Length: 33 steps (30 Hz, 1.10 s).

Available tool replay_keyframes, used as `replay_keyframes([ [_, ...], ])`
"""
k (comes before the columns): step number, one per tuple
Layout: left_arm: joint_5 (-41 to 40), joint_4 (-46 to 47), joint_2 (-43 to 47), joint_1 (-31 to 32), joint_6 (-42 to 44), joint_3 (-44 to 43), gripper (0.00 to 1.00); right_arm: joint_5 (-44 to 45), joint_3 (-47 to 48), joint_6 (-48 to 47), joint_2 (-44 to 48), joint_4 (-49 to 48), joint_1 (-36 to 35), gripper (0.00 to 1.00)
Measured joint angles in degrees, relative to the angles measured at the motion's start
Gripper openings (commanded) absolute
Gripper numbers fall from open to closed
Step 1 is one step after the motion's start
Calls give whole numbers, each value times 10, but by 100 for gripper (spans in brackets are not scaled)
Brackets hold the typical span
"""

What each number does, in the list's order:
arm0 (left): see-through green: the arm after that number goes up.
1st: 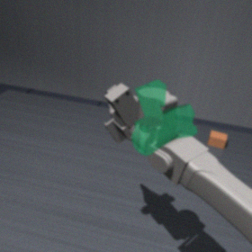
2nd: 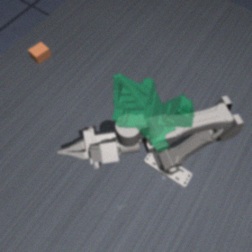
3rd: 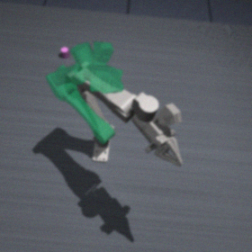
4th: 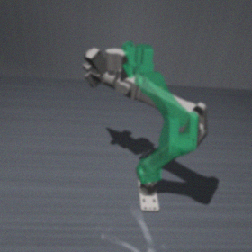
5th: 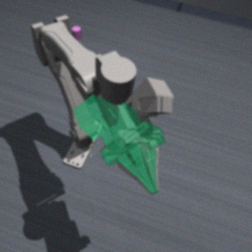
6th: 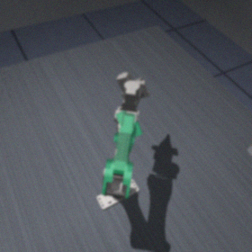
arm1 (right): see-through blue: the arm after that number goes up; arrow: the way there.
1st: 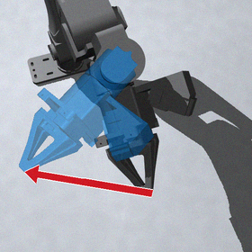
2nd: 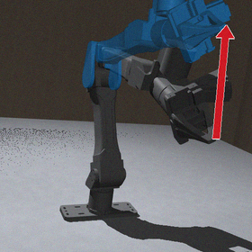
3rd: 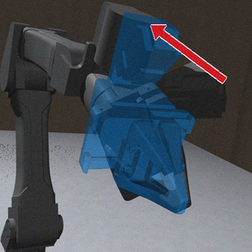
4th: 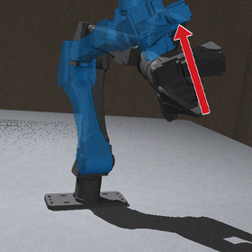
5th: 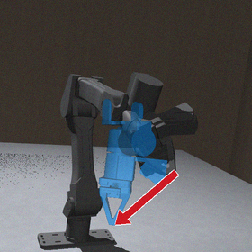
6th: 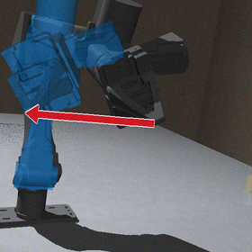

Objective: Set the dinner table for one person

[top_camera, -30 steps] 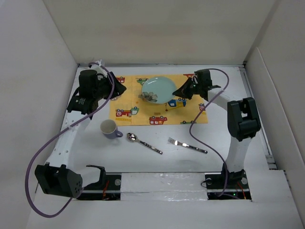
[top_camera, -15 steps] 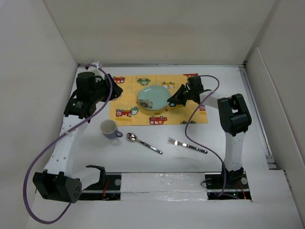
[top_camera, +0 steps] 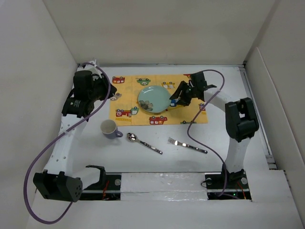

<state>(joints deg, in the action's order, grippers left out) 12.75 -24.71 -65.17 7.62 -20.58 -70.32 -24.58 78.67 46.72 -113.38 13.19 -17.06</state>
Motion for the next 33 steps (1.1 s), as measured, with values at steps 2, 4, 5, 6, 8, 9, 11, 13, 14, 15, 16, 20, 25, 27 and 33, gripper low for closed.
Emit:
replay_keyframes([
  [2,-5,-2,-2,-2,13,-12,0,14,0,-32,37,37,0,0],
  [4,-8,-2,-1,-2,22,-18,0,28,-21,-52,92,45,-4,0],
  [5,-9,-2,0,-2,24,-18,0,31,-42,-64,126,46,-10,0],
  [6,-11,-3,0,-2,26,-18,0,31,-63,-73,161,43,-20,0],
  [8,-12,-5,1,-2,27,-16,5,36,-105,-88,223,24,-64,1],
  [9,-12,-5,2,-2,27,-15,11,36,-119,-95,245,16,-99,11],
  [11,-12,-7,3,-2,27,-14,24,43,-126,-106,255,-10,-184,52],
  [13,-14,-10,5,-2,27,-14,31,46,-119,-123,234,-40,-262,69],
  [14,-16,-12,7,-2,27,-14,34,43,-107,-130,212,-45,-293,71],
  [15,-19,-15,10,-2,27,-14,35,45,-95,-146,194,-58,-315,74],
  [16,-21,-17,14,-2,26,-14,35,45,-78,-147,164,-59,-339,74],
  [20,-21,-32,20,-5,7,-48,36,65,0,-184,60,-59,-378,75],
  [25,-2,-16,34,-6,-16,-93,36,97,108,-230,-46,-48,-396,74],
  [27,-1,-16,43,-6,-18,-95,36,107,140,-245,-73,-42,-403,73],
  [33,-2,-21,46,-6,-18,-91,36,133,193,-271,-111,-18,-433,68],
])
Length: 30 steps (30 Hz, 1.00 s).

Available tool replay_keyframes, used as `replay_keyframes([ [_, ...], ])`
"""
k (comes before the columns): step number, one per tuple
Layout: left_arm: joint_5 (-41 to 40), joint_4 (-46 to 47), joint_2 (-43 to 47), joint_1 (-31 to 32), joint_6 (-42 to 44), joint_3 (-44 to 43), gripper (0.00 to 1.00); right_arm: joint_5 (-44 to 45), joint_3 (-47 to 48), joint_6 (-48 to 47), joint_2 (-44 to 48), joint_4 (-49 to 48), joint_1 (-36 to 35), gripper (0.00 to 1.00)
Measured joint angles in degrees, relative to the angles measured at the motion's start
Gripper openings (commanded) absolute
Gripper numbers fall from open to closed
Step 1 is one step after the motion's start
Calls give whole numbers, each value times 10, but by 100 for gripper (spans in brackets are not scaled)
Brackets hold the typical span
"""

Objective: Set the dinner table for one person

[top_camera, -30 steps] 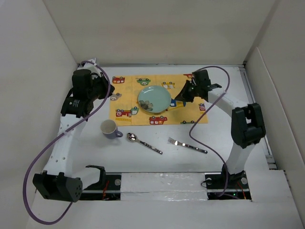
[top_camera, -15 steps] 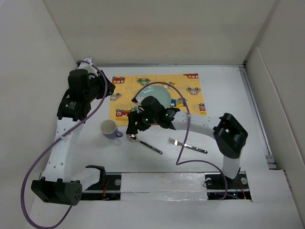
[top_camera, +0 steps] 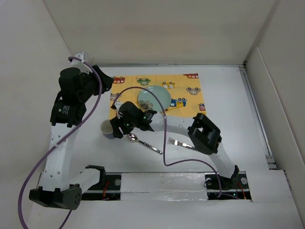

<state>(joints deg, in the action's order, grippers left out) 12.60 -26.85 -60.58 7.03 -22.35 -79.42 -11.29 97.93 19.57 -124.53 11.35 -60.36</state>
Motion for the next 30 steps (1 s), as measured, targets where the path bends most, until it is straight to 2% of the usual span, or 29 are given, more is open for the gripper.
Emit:
replay_keyframes([
  [2,0,-3,0,0,0,2,36,8,8,-4,-7,9,-6,65],
  [5,0,-5,0,0,0,3,36,25,20,-9,-20,17,-14,40],
  [6,-1,-5,0,0,1,3,36,31,21,-9,-23,17,-15,18],
  [7,-2,-5,0,0,2,3,36,30,21,-14,-25,14,-16,7],
  [8,-4,-5,-1,0,2,3,36,55,22,-2,-25,12,-19,2],
  [14,-23,-13,-24,0,8,-33,37,86,-19,19,5,-6,-19,0],
  [16,-21,-5,-32,0,8,-44,43,87,-41,30,40,0,-9,0],
  [19,-9,9,-47,0,4,-49,43,82,-65,39,105,6,29,0],
  [22,16,12,-80,0,1,-49,41,77,-97,45,190,-3,111,0],
  [25,35,22,-122,7,-5,-35,39,84,-112,47,246,-17,226,0],
  [27,46,32,-139,16,-9,-7,39,99,-113,47,254,-22,307,0],
  [28,54,37,-144,20,-11,9,38,101,-113,47,254,-23,315,0],
  [29,61,39,-149,23,-14,22,37,130,-113,46,244,-16,376,0],
  [30,69,40,-153,26,-16,31,36,142,-110,45,232,-7,404,0],
])
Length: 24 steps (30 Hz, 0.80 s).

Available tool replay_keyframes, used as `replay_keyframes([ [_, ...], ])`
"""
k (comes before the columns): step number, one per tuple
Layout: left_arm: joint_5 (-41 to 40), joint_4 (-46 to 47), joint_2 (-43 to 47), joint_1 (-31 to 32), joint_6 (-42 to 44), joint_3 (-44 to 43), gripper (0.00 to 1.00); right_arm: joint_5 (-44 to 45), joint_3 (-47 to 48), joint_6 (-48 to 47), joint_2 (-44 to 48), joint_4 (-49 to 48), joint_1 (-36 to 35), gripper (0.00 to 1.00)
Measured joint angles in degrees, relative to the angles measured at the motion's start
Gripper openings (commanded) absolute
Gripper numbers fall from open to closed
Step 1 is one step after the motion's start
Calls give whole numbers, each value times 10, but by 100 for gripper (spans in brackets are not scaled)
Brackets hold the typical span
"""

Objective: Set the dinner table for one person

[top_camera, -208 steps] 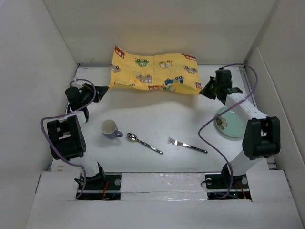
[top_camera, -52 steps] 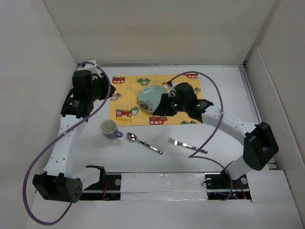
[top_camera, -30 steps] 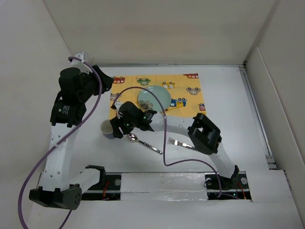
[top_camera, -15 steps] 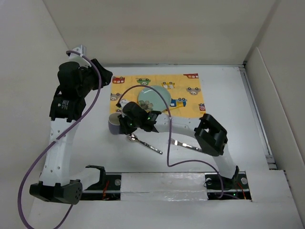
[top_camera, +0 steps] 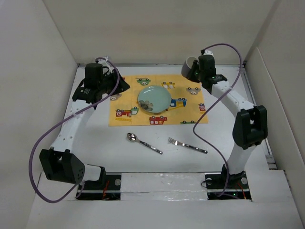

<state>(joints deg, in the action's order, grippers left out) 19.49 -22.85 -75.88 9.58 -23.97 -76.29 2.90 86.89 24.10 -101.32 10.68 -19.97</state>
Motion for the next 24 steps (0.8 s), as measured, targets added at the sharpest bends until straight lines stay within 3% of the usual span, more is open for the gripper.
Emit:
replay_keyframes([
  [4,15,8,-7,2,-3,16,34,27,28,-2,-73,49,67,0],
  [11,25,21,-9,2,10,44,34,44,136,-5,-211,123,79,0],
  [21,30,26,-8,2,19,108,35,91,212,-29,-240,142,71,0],
  [23,30,29,-8,2,21,108,37,108,212,-34,-241,145,68,7],
  [24,30,30,-8,2,21,108,38,116,212,-35,-243,146,67,18],
])
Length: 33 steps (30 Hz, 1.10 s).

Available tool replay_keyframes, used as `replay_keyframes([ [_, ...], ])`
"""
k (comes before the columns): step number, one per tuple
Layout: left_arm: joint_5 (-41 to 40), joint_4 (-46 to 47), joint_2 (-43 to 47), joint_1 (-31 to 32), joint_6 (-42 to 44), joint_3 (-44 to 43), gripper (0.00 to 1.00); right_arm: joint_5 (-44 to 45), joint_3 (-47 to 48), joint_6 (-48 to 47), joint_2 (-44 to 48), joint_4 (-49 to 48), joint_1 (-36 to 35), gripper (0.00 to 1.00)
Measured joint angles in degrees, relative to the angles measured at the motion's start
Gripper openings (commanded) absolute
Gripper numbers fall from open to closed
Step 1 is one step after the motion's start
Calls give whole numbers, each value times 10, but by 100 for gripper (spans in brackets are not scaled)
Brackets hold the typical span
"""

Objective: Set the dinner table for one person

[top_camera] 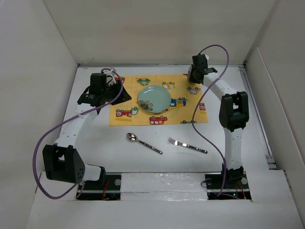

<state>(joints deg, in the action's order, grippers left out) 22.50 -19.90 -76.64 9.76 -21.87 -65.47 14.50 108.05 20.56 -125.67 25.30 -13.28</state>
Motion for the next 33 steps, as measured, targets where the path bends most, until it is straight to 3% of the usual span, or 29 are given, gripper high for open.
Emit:
replay_keyframes([
  [3,0,0,0,0,1,0,40,13,-5,-3,-6,0,-6,34],
  [9,-2,-3,0,0,5,-3,42,24,-33,3,3,-4,-16,56],
  [14,-14,-21,-7,0,17,-46,42,20,-92,25,90,2,-18,61],
  [15,-17,-23,-8,0,20,-57,42,16,-114,31,124,3,-20,59],
  [17,-22,-23,-9,0,24,-73,40,8,-164,40,201,-7,-24,43],
  [18,-24,-23,-9,0,25,-78,37,0,-201,43,248,-19,-31,17],
  [19,-28,-23,-9,0,26,-82,25,-8,-236,44,296,-25,-43,1],
  [20,-31,-23,-9,0,26,-84,2,-23,-250,49,315,-39,-49,0],
  [21,-35,-24,-8,0,30,-84,2,-27,-306,48,381,-41,-79,0],
  [24,-52,-29,-4,0,31,-84,0,-49,-400,47,464,-57,-192,0],
  [25,-57,-30,0,0,30,-83,0,-56,-429,47,476,-62,-238,7],
  [26,-64,-31,5,0,29,-82,2,-66,-455,47,481,-63,-283,20],
  [27,-70,-33,13,0,27,-81,10,-82,-479,49,481,-64,-324,47],
  [28,-73,-35,21,0,26,-80,23,-92,-500,52,478,-63,-359,56],
  [30,-76,-38,40,0,20,-80,33,-104,-528,49,465,-54,-402,68],
  [33,-70,-40,69,0,10,-80,39,-116,-535,40,431,-45,-429,70],
])
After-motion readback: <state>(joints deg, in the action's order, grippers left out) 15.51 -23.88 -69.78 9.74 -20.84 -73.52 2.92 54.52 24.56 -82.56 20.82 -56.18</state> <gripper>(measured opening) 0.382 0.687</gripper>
